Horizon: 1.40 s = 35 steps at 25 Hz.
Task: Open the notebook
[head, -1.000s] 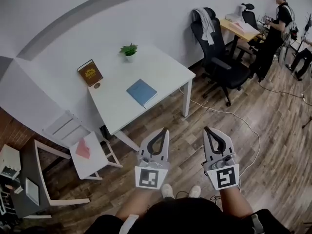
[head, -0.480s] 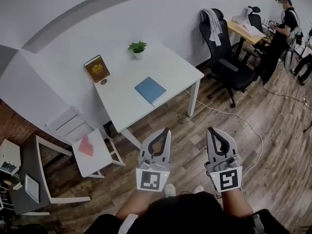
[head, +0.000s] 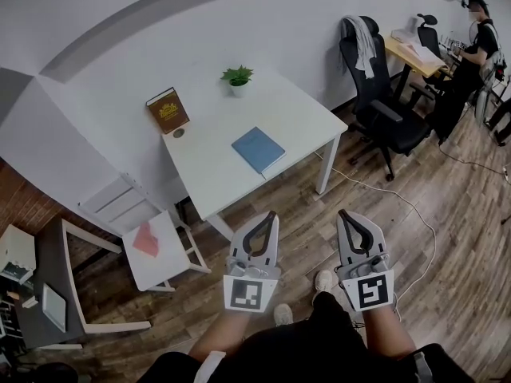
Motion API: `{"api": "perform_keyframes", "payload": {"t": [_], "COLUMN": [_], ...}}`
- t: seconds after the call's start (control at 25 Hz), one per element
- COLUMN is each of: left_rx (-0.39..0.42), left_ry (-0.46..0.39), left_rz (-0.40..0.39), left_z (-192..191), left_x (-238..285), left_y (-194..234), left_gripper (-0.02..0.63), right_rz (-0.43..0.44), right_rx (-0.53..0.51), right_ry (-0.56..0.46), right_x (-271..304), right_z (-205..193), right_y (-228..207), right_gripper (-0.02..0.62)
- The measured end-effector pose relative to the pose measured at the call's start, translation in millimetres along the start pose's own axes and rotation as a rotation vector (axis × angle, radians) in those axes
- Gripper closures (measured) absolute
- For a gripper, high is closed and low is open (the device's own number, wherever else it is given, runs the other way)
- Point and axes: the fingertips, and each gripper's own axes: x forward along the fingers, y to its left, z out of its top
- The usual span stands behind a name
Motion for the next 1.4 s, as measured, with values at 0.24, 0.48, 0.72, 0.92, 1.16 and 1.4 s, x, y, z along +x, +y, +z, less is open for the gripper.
{"api": "perform_keyframes", "payload": {"t": [0.24, 0.48, 0.72, 0.92, 1.16, 1.4], "left_rx": [0.016, 0.045, 0.059, 0.052, 0.085, 0.095], "left_ry": [0.03, 0.061, 0.132, 0.166, 0.201, 0.216], "left_rz": [0.033, 0.094, 0.18, 0.267, 0.331, 0.362], "left_z": [-19.3, -34.5, -56.4, -66.7, -72.0, -84.2], "left_x": [38.4, 96.9, 144.3, 167.8, 179.1, 186.5], "left_y": [6.6, 18.5, 28.8, 39.9, 55.2, 76.4], "left_gripper": [0.614, 0.614, 0.614, 0.614, 0.614, 0.614], "right_rz": [0.044, 0.113, 0.208, 0.302, 0.379, 0.434], "right_rx": [0.025, 0.045, 0.083, 0.096, 0.122, 0.13], "right_ry": [-0.024, -0.042, -0.041, -0.071, -0.1, -0.101], "right_x": [33.7, 83.2, 130.2, 162.5, 193.8, 228.5], "right_z": [-21.0, -47.9, -77.4, -90.6, -102.6, -116.3], "right_y": [-24.6, -64.7, -101.9, -115.2, -116.4, -104.3], "right_gripper": [0.591, 0.591, 0.591, 0.591, 0.591, 0.591]}}
